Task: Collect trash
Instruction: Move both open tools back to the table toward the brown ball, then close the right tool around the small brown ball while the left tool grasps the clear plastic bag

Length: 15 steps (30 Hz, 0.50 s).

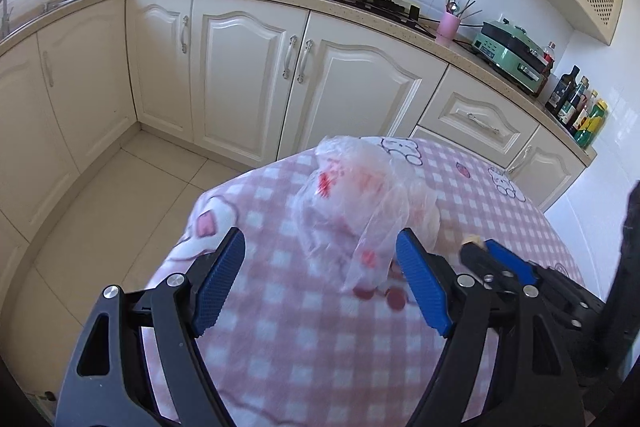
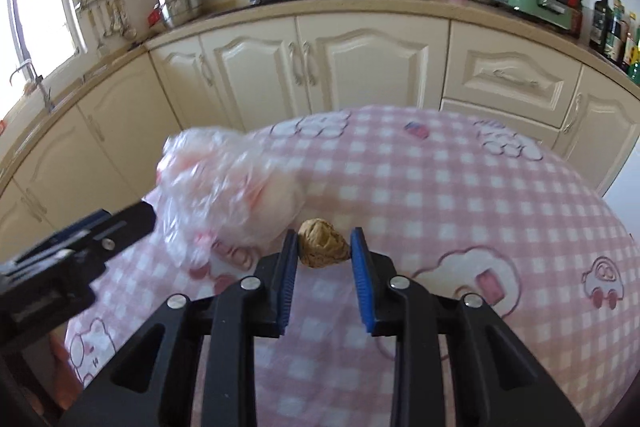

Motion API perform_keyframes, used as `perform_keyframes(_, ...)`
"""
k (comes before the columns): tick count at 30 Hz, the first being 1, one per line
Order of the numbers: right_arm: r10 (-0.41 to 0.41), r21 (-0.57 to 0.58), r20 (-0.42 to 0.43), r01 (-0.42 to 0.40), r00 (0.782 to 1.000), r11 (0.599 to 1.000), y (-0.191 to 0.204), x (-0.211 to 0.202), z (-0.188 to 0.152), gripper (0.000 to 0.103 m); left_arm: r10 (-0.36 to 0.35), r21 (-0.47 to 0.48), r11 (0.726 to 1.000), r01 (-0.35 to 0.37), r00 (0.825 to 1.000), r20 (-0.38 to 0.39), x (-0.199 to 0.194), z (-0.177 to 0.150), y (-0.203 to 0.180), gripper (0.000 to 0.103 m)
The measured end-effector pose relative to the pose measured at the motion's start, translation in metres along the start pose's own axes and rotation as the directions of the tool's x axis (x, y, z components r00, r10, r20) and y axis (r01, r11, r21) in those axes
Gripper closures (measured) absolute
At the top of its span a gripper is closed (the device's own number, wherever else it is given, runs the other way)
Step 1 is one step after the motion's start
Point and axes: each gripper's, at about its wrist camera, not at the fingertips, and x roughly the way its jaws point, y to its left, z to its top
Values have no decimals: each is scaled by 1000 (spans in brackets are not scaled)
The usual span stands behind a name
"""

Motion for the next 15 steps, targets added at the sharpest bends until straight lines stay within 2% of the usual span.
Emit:
perform_keyframes(6, -9, 29, 66, 7, 998, 1000, -10, 5, 21, 77, 32, 44, 999, -32, 999, 10, 24, 12, -14, 28)
perform_keyframes(10, 22, 43, 45, -24, 999, 999, -8, 19, 27, 77, 37, 58, 998, -36, 999, -4, 34, 18, -15, 29)
perform_keyframes(11, 25, 42, 41, -27, 999, 999, -6, 19, 26, 77, 37, 80, 996, -36, 999, -9, 35, 15, -17, 41)
perform_keyframes(13, 35, 28, 29, -36, 999, 999, -2, 22, 24, 77, -6, 94, 996, 7, 1000, -15, 34, 14, -22, 58)
perform_keyframes(14, 37, 25, 24, -38, 999, 999, -1, 23, 23, 77, 1, 101, 995, 1, 1000, -13, 33, 15, -23, 67)
perform_keyframes(15, 39, 27, 22, -40, 999, 999, 0, 23, 23, 77, 1, 117, 993, 0, 1000, -15, 31, 14, -25, 69)
